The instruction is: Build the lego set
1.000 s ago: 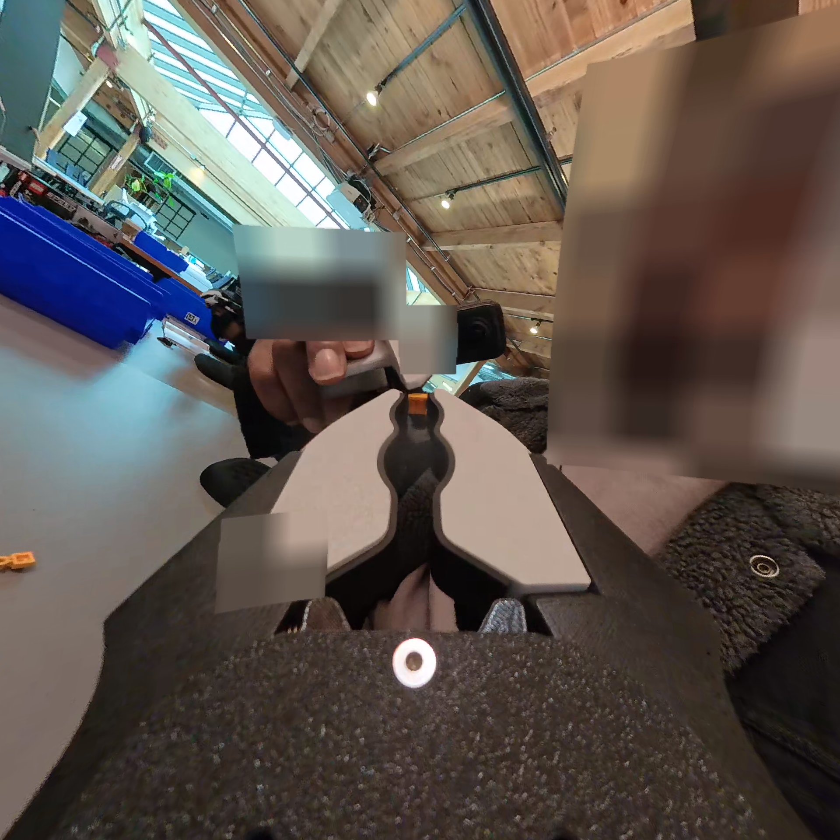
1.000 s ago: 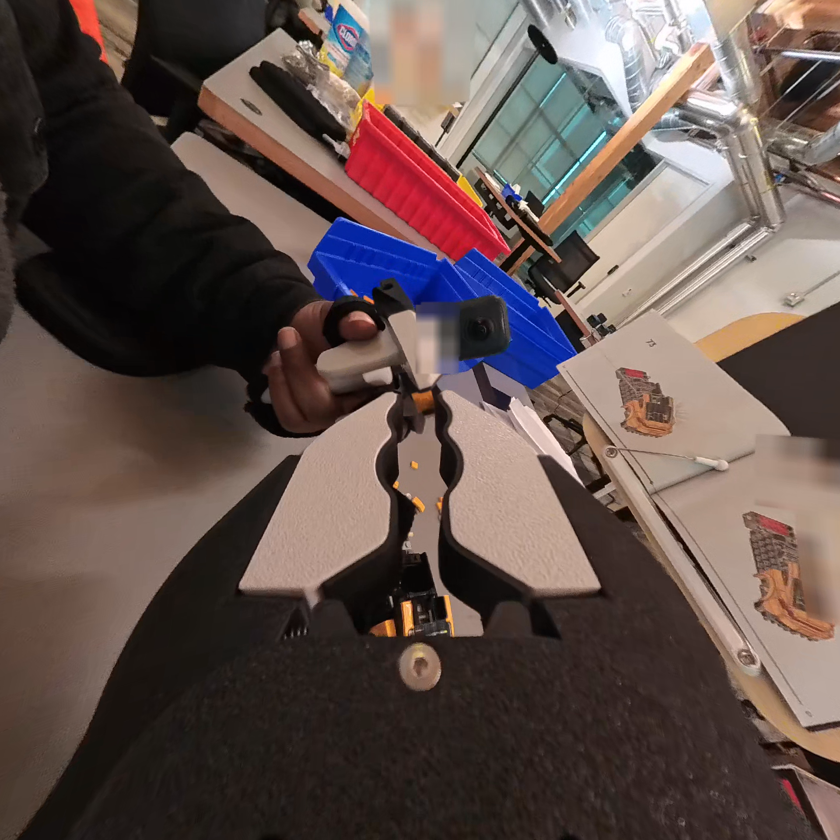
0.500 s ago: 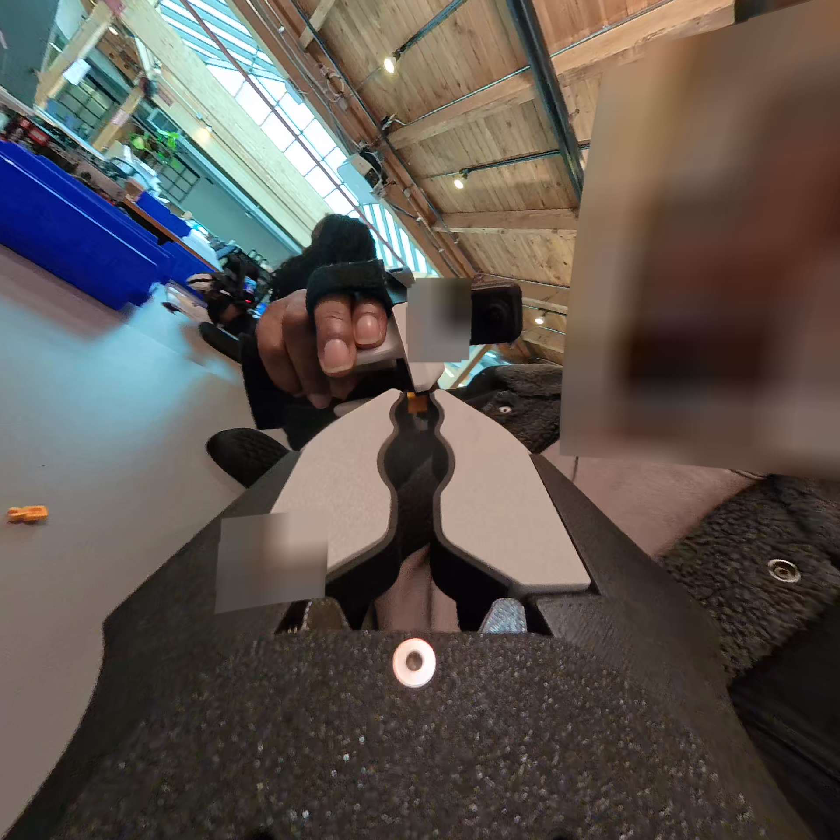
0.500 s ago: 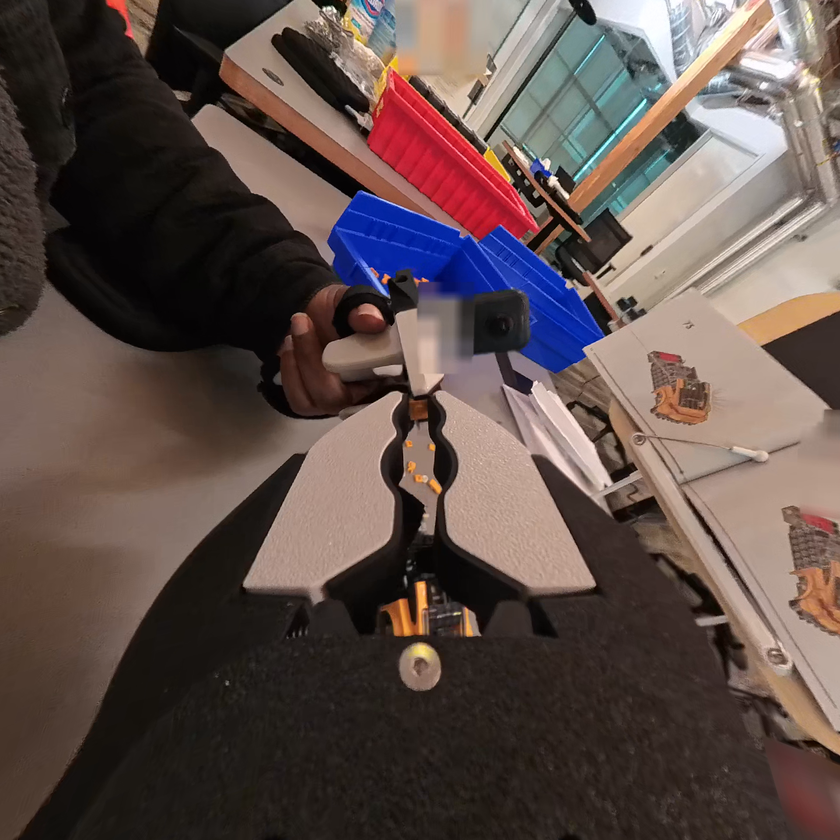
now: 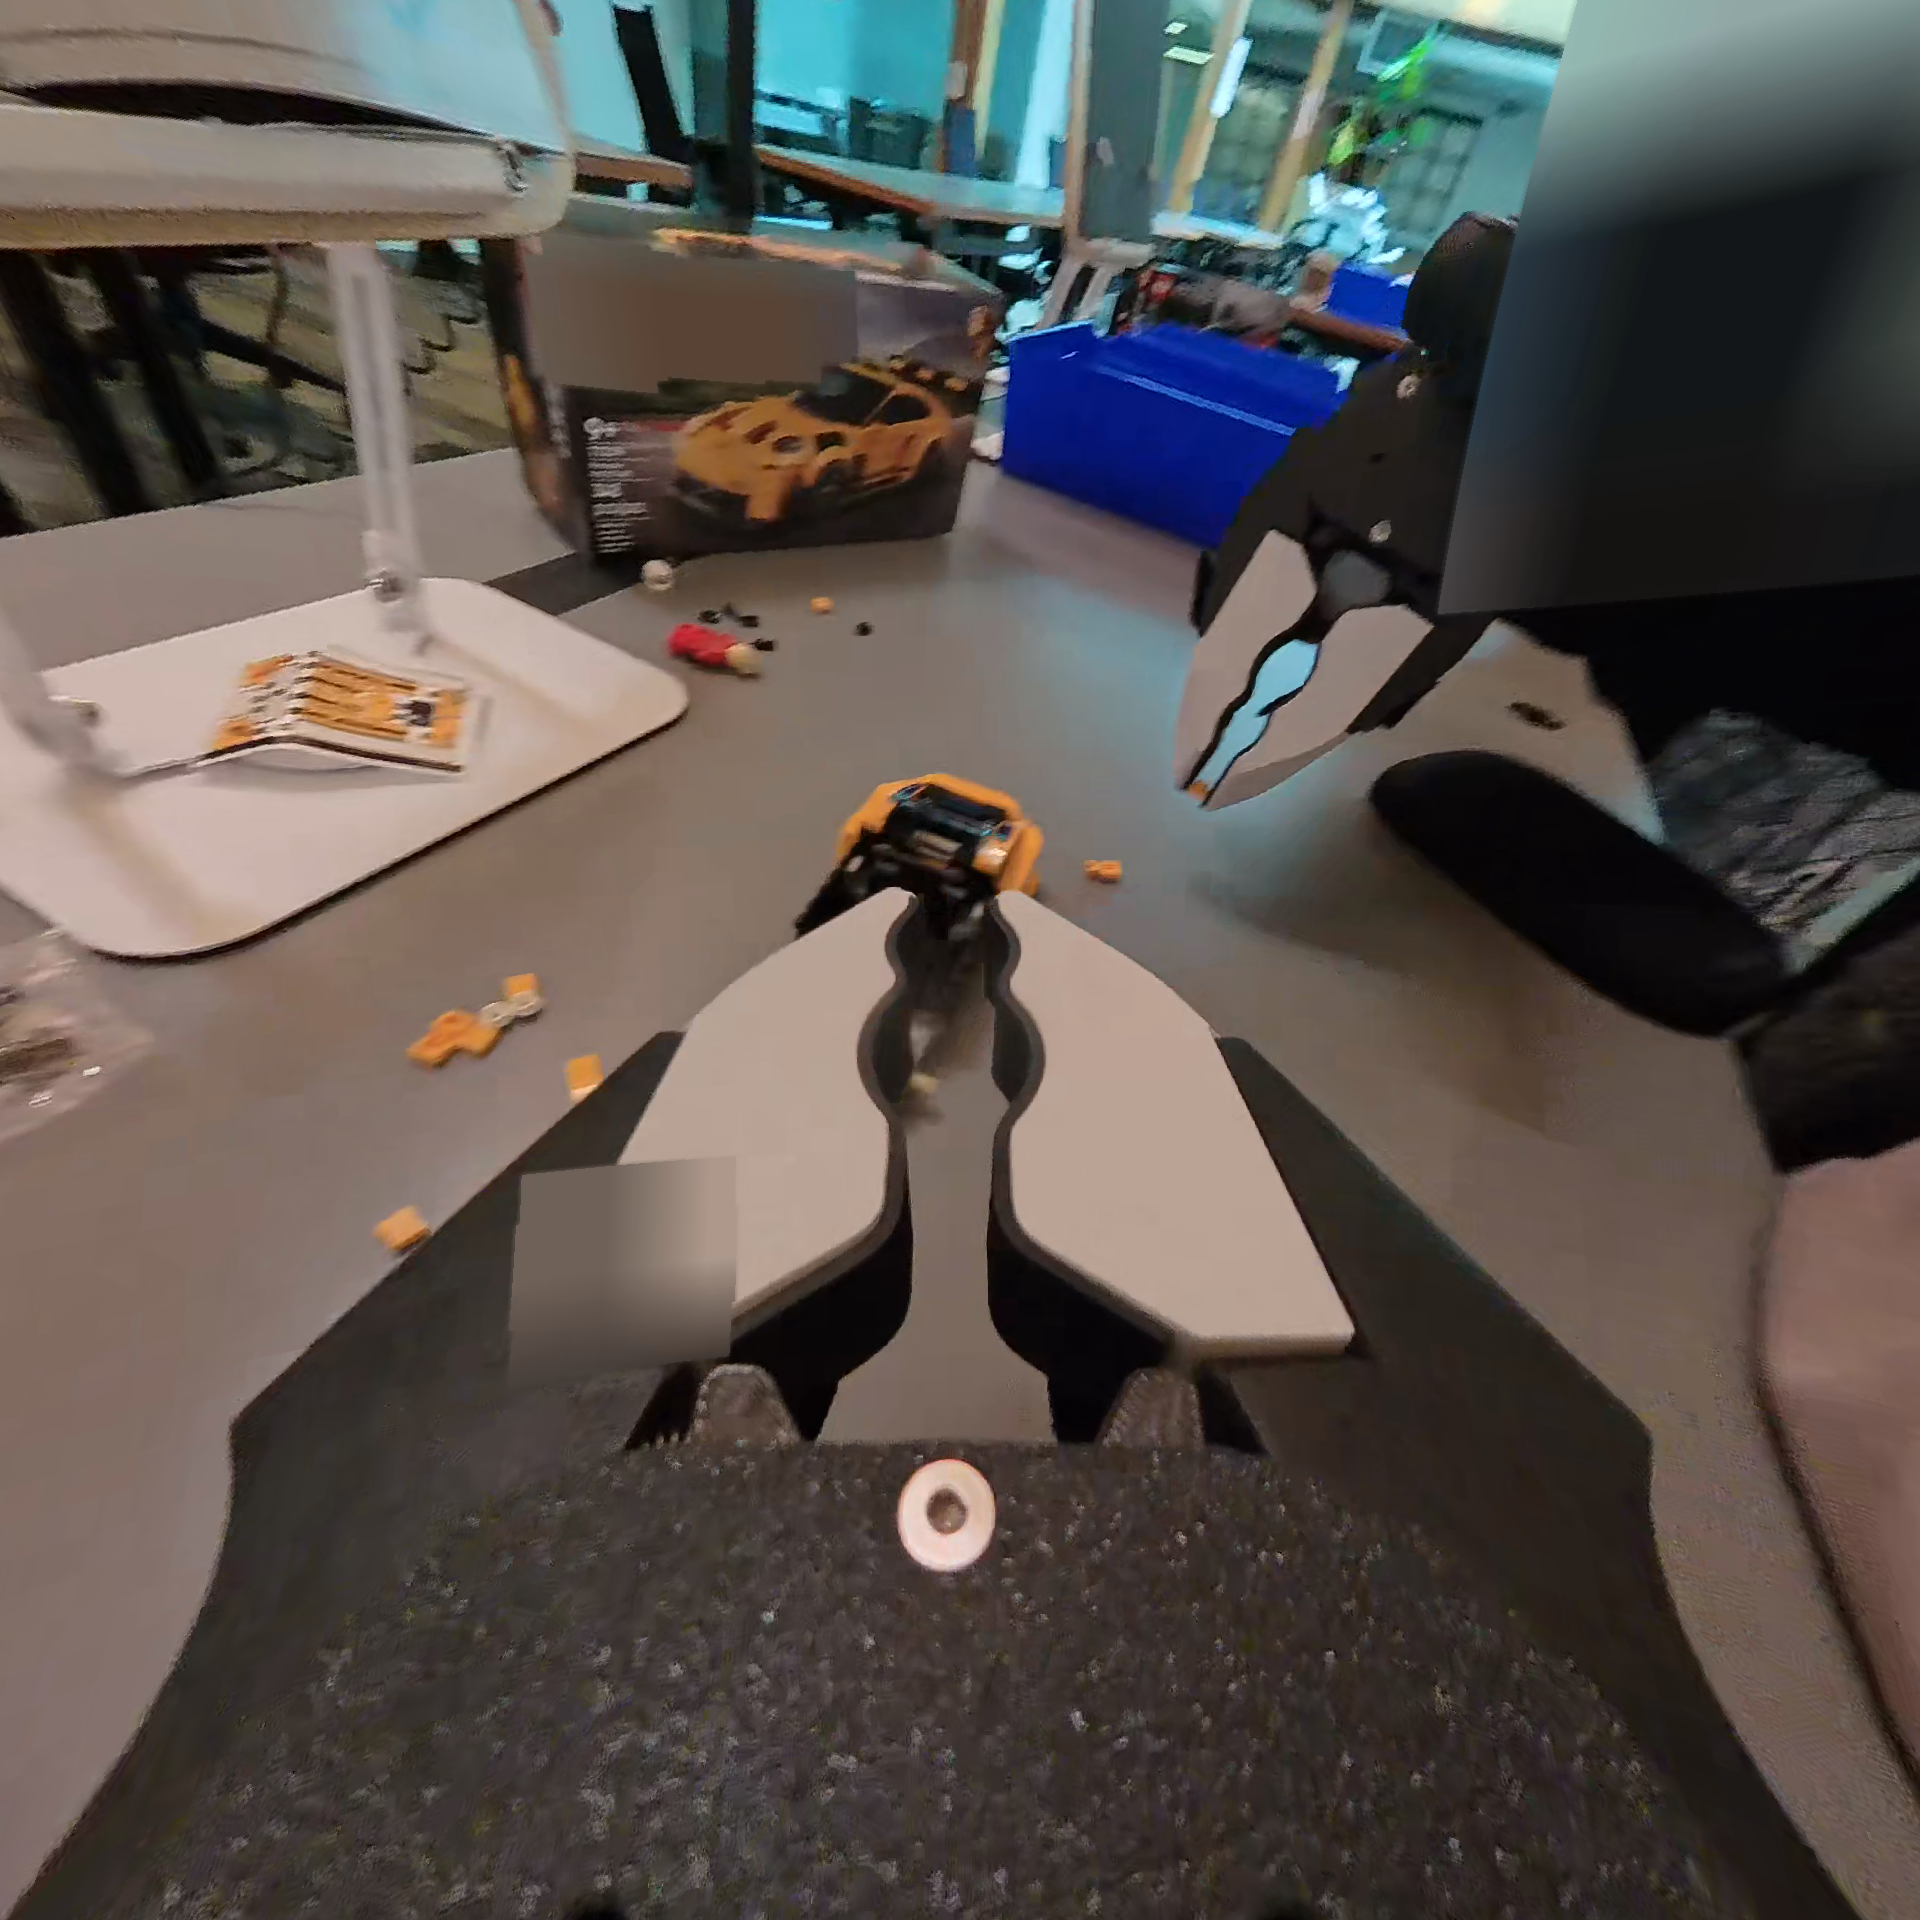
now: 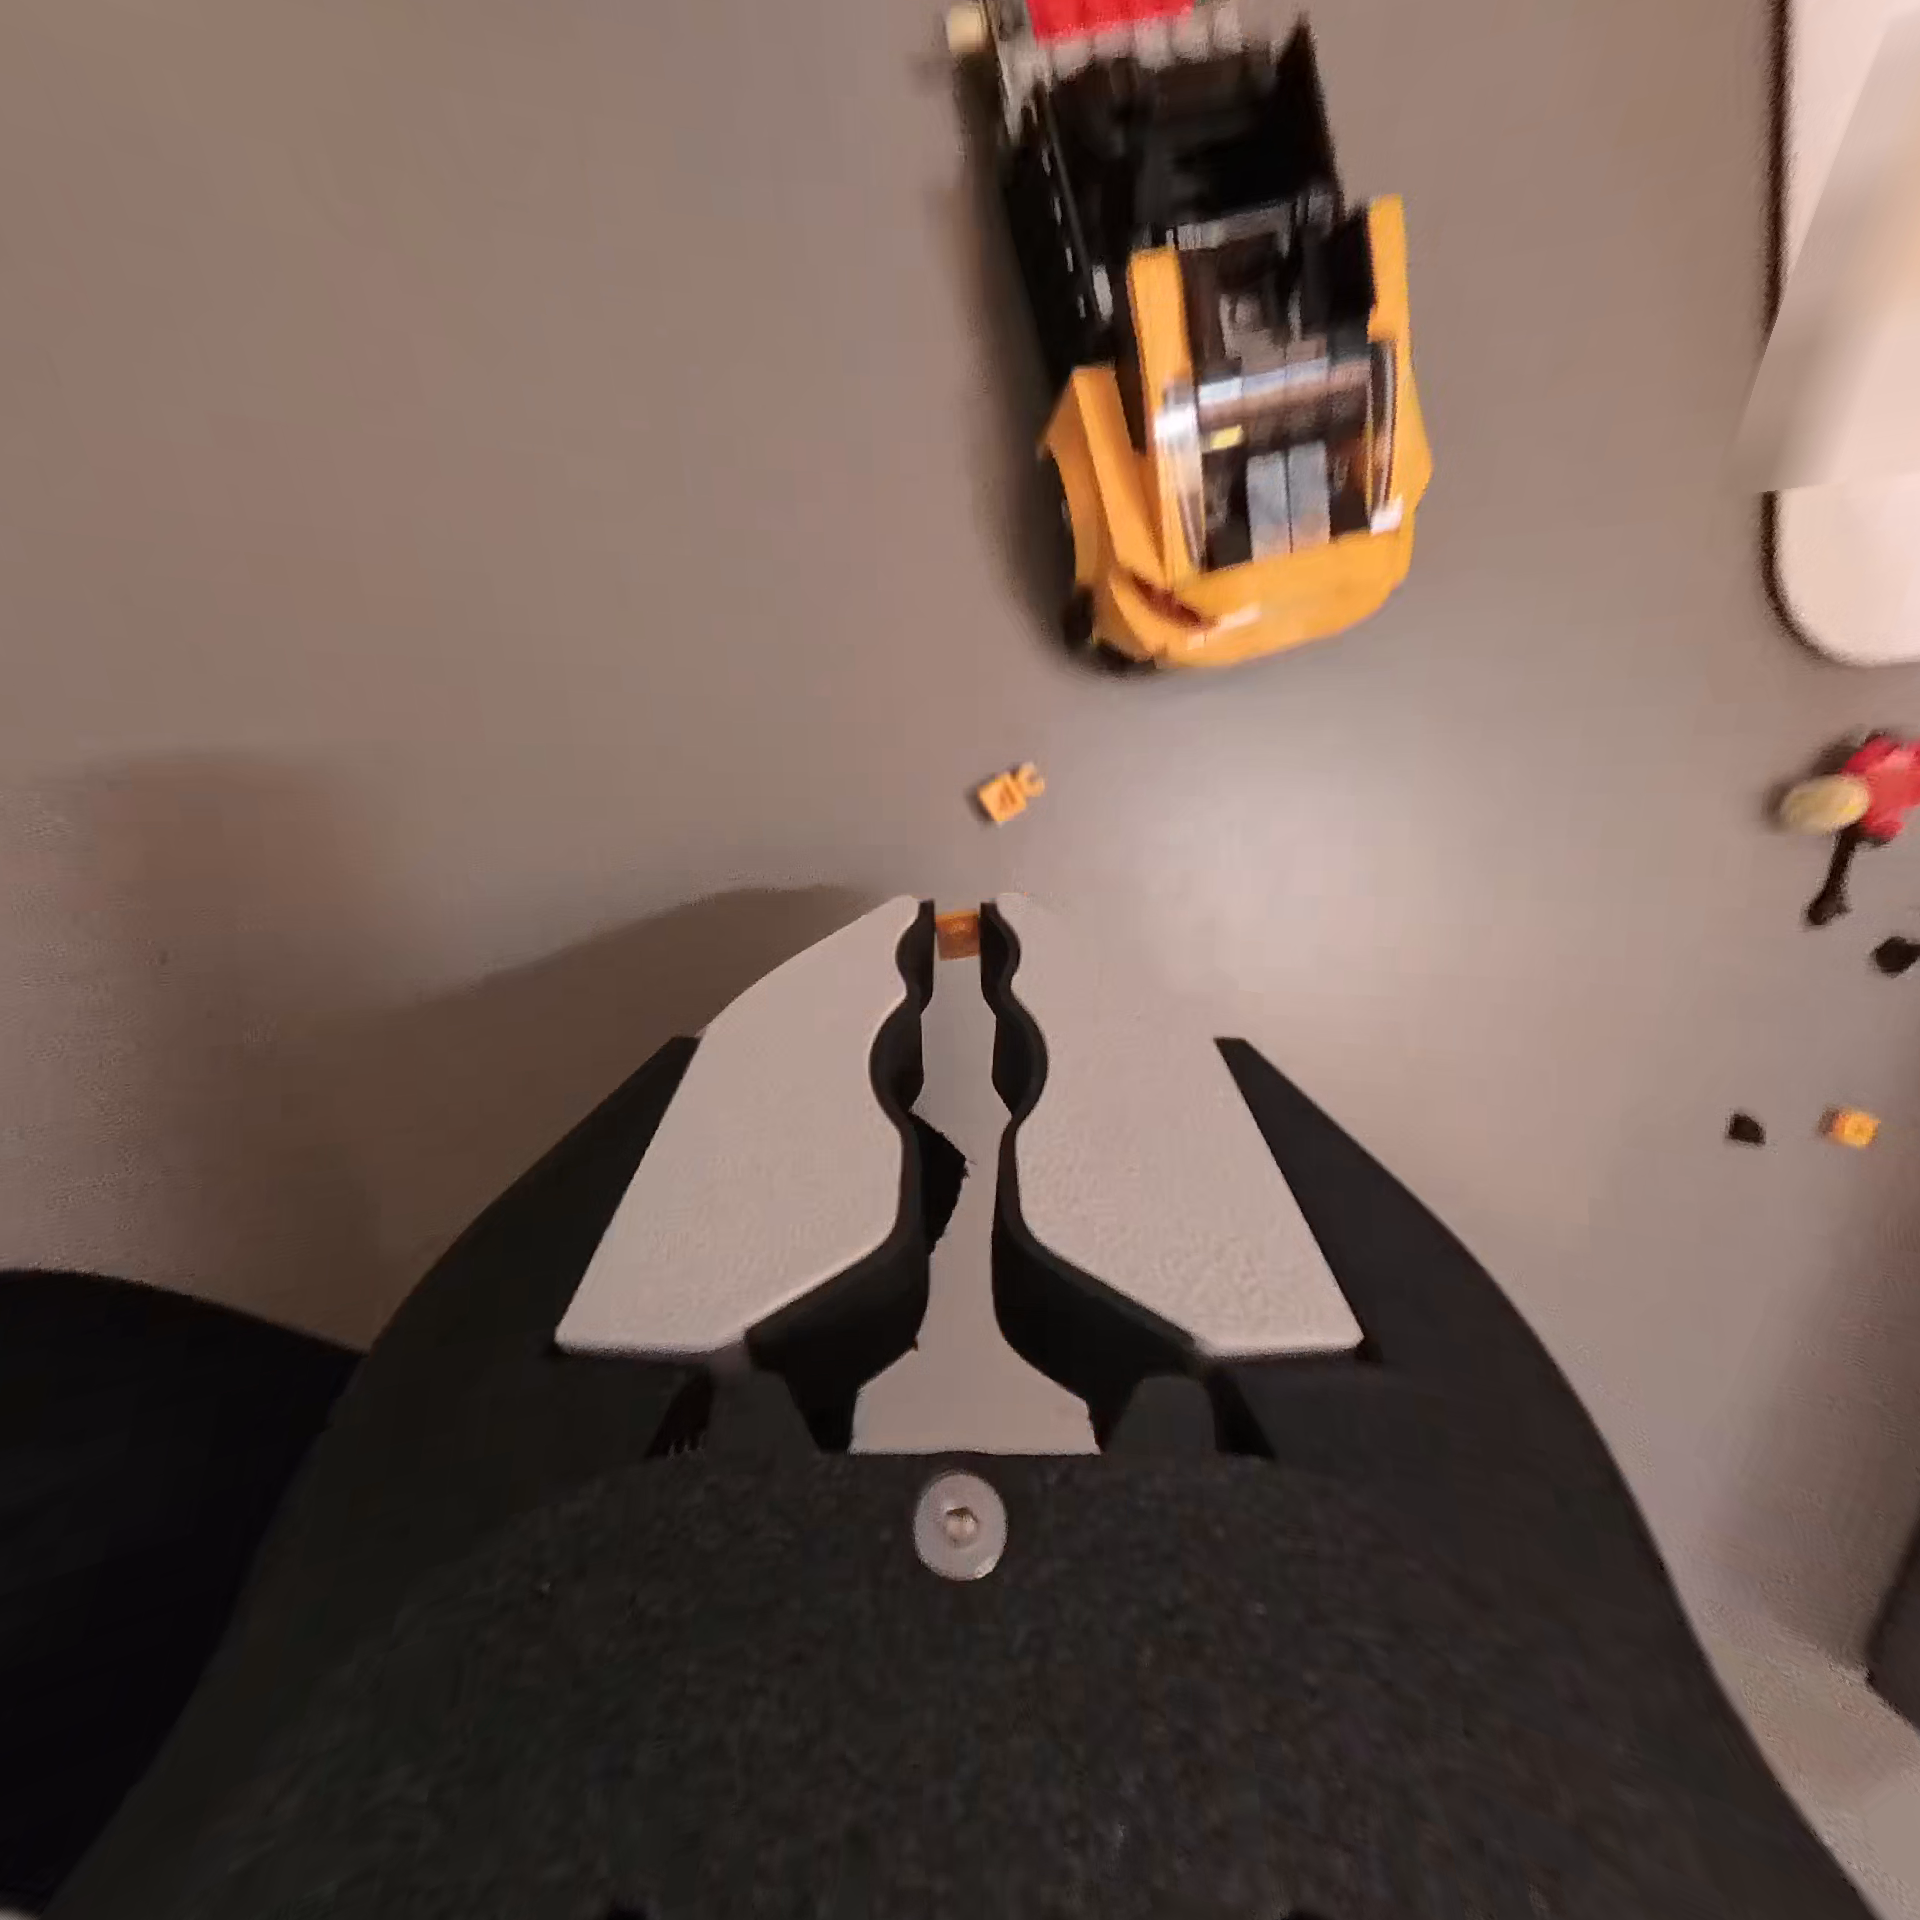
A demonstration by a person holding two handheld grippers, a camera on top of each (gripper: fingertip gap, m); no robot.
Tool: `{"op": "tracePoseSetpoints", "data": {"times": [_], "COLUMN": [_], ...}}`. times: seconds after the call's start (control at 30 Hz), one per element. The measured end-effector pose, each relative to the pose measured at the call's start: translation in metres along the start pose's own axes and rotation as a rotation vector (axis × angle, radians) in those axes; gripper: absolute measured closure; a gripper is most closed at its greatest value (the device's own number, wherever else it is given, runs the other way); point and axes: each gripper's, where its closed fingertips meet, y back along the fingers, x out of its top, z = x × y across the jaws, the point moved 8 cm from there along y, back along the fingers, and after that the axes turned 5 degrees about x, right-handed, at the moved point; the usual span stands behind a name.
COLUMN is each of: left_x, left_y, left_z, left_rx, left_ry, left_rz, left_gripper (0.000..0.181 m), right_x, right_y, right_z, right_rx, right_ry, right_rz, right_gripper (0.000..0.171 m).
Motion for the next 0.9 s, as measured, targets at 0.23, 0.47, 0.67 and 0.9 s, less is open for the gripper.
{"op": "tracePoseSetpoints", "data": {"times": [0.23, 0.47, 0.67, 0.9], "left_x": [-0.004, -0.004, -0.007, -0.007], "left_y": [-0.002, -0.001, -0.002, -0.002], "left_z": [0.001, 0.0, 0.001, 0.001], "left_rx": [0.073, 0.078, 0.072, 0.07], "left_ry": [-0.094, -0.093, -0.099, -0.101], "left_rz": [-0.039, -0.036, -0.051, -0.053], "left_gripper": [0.171, 0.172, 0.172, 0.173], "right_x": [-0.007, -0.002, -0.003, -0.004], "right_y": [-0.011, -0.025, -0.031, -0.032], "right_z": [0.006, 0.008, 0.007, 0.006], "right_rx": [0.063, 0.109, 0.132, 0.145], "right_ry": [-0.034, -0.03, -0.016, -0.013], "right_rz": [-0.122, -0.166, -0.192, -0.178], "right_gripper": [0.163, 0.163, 0.162, 0.155]}}
